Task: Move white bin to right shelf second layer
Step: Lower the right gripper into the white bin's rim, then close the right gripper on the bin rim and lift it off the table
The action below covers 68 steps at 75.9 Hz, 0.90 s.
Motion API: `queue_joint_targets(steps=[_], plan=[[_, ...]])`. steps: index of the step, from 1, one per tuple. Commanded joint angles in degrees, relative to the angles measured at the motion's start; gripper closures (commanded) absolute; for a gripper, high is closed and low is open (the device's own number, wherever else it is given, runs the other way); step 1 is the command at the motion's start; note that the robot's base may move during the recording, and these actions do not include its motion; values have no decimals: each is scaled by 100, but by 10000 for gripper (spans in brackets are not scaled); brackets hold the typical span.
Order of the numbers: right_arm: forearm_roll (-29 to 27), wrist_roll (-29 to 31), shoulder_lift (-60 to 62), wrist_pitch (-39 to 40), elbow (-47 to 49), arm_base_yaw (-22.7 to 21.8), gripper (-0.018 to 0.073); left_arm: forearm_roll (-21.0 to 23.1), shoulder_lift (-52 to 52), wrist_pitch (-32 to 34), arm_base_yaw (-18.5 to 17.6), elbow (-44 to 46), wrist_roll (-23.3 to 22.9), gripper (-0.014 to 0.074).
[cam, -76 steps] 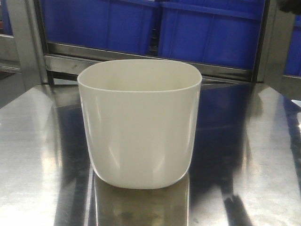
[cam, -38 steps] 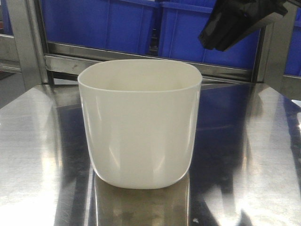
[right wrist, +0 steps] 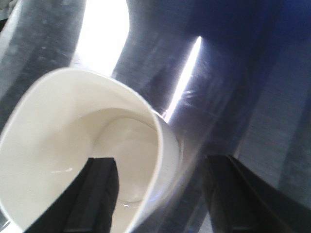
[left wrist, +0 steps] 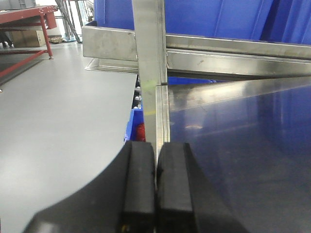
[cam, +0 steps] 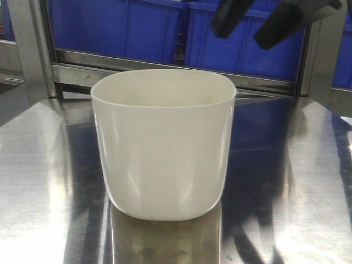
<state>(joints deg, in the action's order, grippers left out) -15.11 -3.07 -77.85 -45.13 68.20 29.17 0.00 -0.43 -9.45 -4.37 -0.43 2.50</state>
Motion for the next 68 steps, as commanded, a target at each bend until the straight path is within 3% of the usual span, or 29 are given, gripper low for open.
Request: queue_joint_targets(steps=[1, 24, 68], plan=[[-80, 53, 15, 7, 421, 31, 61, 0, -80, 501, -15, -211, -30, 512], [138, 53, -600, -630, 659, 243, 61, 0, -80, 501, -15, -211, -30, 512], [150, 53, -1499, -771, 659, 333, 61, 0, -80, 501, -15, -211, -30, 512]])
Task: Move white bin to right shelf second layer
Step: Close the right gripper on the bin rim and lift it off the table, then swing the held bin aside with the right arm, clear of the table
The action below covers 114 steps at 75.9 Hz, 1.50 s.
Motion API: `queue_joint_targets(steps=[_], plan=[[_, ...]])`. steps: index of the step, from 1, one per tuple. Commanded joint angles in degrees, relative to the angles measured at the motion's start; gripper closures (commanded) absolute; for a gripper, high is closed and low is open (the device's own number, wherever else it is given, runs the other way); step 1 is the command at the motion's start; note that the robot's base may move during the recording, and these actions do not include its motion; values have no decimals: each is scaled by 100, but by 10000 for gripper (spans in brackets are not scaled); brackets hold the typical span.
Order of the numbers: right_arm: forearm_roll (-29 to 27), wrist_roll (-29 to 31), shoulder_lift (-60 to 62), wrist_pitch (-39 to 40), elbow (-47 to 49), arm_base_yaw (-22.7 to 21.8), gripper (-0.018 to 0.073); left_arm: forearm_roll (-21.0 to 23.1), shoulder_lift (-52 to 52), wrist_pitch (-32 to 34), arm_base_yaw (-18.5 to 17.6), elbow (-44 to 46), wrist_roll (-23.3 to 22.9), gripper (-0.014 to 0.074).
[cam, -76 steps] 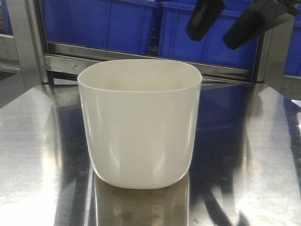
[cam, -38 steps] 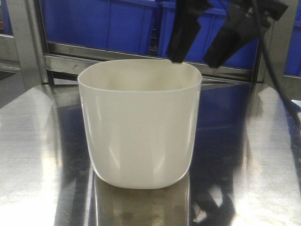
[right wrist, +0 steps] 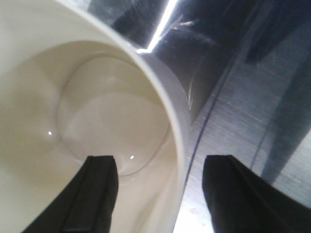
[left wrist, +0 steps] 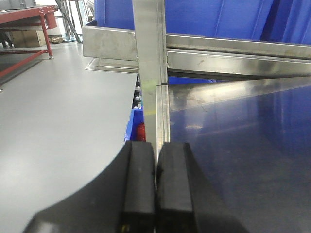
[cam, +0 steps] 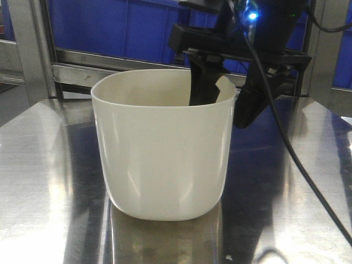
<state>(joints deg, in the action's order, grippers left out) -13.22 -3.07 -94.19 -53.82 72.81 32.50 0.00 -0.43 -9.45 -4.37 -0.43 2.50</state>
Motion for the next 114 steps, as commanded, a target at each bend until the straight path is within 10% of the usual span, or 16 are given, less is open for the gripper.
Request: queue_joint_targets(steps=[1, 21, 38, 79, 114], plan=[[-39, 53, 117, 99, 198, 0, 61, 0, -80, 501, -15, -211, -30, 512], [-34, 47, -48, 115, 198, 0, 110, 0, -80, 501, -15, -211, -30, 512], [732, 47, -30, 440, 487, 0, 527, 0, -80, 501, -15, -211, -30, 512], [1510, -15, 1224, 644, 944, 0, 508, 0, -80, 501, -15, -211, -30, 512], [1682, -596, 3754, 2225, -1580, -1057, 504, 0, -80, 501, -15, -211, -30, 512]])
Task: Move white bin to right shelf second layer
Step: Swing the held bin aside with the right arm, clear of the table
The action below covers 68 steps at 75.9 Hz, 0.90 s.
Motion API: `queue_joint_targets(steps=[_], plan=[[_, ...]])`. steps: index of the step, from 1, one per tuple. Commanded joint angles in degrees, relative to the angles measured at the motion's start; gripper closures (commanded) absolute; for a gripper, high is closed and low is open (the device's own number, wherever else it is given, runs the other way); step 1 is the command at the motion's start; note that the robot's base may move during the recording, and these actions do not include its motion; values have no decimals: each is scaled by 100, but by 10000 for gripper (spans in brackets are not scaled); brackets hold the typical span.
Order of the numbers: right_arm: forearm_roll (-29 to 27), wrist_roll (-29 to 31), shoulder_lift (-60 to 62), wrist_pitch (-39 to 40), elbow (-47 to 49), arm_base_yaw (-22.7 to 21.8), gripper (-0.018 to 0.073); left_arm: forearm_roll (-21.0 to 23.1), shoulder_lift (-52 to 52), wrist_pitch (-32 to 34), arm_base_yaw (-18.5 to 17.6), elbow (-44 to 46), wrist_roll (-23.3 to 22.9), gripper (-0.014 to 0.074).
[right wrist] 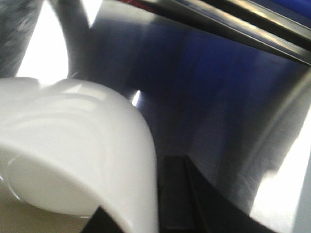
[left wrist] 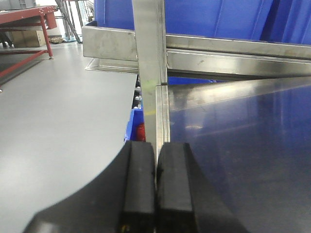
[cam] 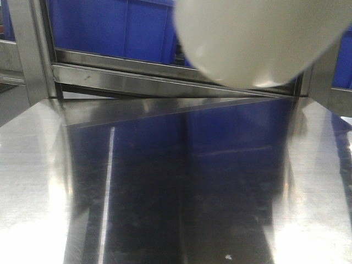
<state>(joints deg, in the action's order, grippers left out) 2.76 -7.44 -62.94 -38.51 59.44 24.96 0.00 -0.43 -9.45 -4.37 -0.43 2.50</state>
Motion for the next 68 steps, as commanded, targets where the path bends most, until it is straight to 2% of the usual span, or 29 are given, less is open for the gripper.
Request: queue_joint_targets(steps=[1, 16, 32, 68], plan=[[83, -159, 672, 705, -282, -329, 504, 0, -80, 501, -15, -211, -30, 512], [83, -159, 1764, 668, -1273, -966, 504, 0, -80, 501, -15, -211, -30, 512], [83, -159, 2731, 596, -1992, -1373, 504, 0, -80, 501, -15, -211, -30, 512], [83, -159, 3086, 612, -2154, -1436, 504, 0, -80, 501, -15, -211, -30, 512]])
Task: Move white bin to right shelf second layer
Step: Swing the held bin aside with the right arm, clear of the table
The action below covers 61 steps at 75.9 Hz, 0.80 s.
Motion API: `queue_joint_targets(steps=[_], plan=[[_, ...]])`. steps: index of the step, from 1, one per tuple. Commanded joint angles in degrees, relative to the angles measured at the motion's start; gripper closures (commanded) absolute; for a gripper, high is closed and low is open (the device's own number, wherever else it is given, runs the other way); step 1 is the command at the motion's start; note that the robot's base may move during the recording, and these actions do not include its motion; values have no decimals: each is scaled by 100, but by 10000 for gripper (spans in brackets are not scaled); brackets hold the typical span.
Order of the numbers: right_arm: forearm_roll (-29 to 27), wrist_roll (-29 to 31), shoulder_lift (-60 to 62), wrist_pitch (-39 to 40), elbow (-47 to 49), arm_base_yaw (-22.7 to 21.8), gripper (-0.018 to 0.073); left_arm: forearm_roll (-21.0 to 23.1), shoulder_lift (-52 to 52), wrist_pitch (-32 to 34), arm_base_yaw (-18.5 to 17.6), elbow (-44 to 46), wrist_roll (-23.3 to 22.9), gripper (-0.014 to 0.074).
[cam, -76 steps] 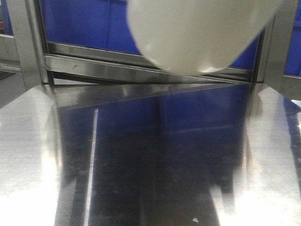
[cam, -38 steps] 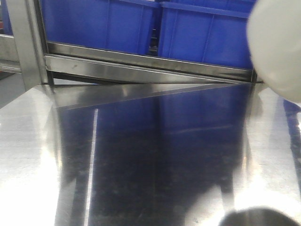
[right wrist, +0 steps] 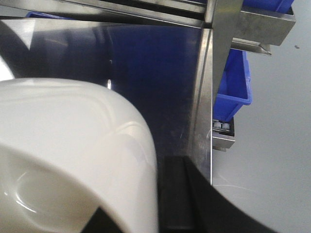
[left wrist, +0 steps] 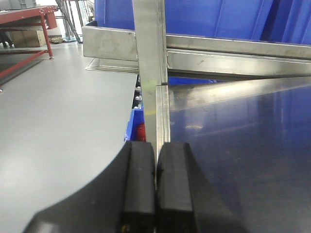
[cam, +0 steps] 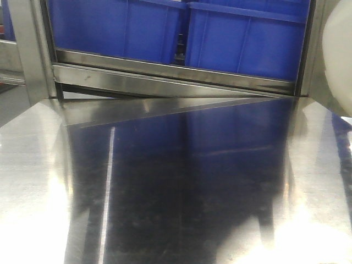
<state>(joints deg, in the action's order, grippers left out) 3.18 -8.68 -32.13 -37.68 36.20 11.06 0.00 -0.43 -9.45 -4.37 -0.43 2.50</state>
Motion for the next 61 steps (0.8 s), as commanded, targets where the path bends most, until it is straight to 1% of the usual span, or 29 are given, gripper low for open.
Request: queue_joint_targets(steps=[1, 61], plan=[[42, -35, 4, 530, 169, -47, 504, 0, -80, 501, -15, -211, -30, 512], [36, -35, 5, 530, 169, -47, 504, 0, -80, 501, -15, -211, -30, 512]])
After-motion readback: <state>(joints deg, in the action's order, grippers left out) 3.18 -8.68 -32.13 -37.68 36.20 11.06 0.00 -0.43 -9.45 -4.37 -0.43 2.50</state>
